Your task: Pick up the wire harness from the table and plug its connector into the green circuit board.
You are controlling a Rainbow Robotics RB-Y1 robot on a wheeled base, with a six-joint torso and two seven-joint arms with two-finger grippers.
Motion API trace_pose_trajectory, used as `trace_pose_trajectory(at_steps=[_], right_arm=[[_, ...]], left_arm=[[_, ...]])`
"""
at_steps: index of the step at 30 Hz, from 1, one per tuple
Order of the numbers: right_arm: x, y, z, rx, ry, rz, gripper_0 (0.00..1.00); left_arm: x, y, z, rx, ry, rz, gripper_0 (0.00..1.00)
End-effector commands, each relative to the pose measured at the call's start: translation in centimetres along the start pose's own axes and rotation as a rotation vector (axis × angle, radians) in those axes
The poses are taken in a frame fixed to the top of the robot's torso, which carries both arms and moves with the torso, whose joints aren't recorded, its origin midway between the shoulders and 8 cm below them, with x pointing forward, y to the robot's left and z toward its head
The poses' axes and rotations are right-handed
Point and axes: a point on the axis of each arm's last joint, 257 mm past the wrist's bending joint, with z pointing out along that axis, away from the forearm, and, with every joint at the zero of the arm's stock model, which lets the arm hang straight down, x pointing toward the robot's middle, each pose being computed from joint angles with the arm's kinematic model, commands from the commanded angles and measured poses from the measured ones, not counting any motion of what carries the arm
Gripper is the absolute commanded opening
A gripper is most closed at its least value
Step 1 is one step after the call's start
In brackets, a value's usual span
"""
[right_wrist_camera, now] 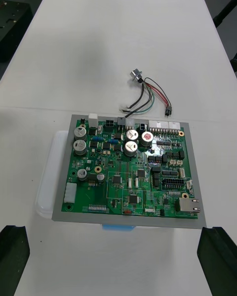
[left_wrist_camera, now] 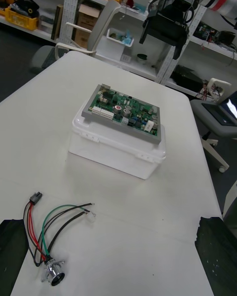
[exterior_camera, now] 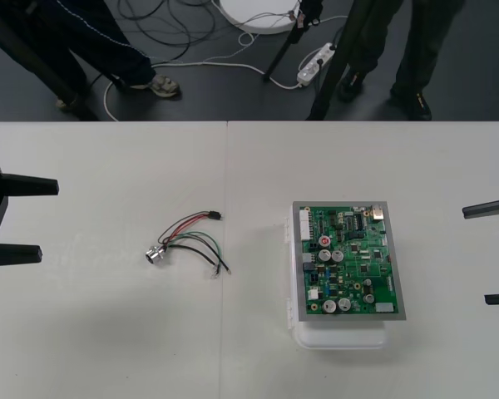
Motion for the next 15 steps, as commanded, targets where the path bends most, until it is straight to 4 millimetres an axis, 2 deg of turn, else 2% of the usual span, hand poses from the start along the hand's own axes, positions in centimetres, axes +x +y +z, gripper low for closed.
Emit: trace_pose_trajectory(at_steps=[1,15], right_arm=[[-0.05,-0.15,-1.12,-0.009,0.049,0.001,1.00],[-0.05,-0.15,-1.12,-0.009,0.049,0.001,1.00]], left_arm=[[-0.95,-0.93,-0.04,0.062,0.055,0.095,1.00],[-0.95,-0.93,-0.04,0.062,0.055,0.095,1.00]])
